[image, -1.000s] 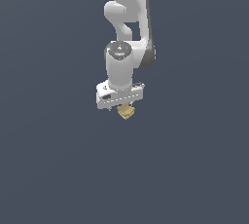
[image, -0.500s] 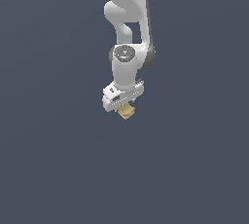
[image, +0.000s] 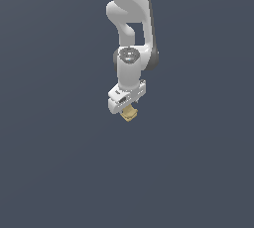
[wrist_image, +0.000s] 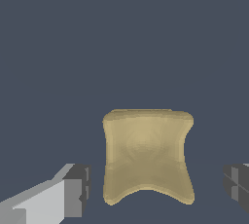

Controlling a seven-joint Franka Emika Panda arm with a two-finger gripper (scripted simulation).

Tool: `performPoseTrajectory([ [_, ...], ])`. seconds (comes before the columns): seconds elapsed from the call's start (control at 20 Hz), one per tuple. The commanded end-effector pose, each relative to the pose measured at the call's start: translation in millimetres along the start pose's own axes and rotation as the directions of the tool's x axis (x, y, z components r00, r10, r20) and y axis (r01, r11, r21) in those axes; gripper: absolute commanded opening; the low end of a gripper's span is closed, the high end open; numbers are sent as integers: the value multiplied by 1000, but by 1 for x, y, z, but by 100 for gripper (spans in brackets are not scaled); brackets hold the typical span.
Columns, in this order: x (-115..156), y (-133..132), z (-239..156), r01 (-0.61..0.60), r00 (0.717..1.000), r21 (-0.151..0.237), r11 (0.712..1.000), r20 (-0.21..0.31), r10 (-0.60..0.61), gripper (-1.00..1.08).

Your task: Pick up the object and move it to a goal position.

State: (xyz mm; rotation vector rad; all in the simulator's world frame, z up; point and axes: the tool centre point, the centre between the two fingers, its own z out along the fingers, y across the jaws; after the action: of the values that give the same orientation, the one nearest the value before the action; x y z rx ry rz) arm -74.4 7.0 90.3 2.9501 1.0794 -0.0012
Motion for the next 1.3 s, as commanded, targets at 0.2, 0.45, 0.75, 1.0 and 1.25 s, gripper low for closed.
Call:
performPoseTrajectory([
  [0.2,0,0,3,4,1000,0,1000,0,-4,100],
  [0.45,-1,-1,21,6,1000,0,1000,0,-6,100],
  [0.75,-1,-1,46,8,1000,0,1000,-1,-8,100],
  [1.0,-1,-1,51,8,1000,0,1000,-1,-8,-100],
  [1.25,-1,-1,51,8,1000,0,1000,-1,-8,-100],
])
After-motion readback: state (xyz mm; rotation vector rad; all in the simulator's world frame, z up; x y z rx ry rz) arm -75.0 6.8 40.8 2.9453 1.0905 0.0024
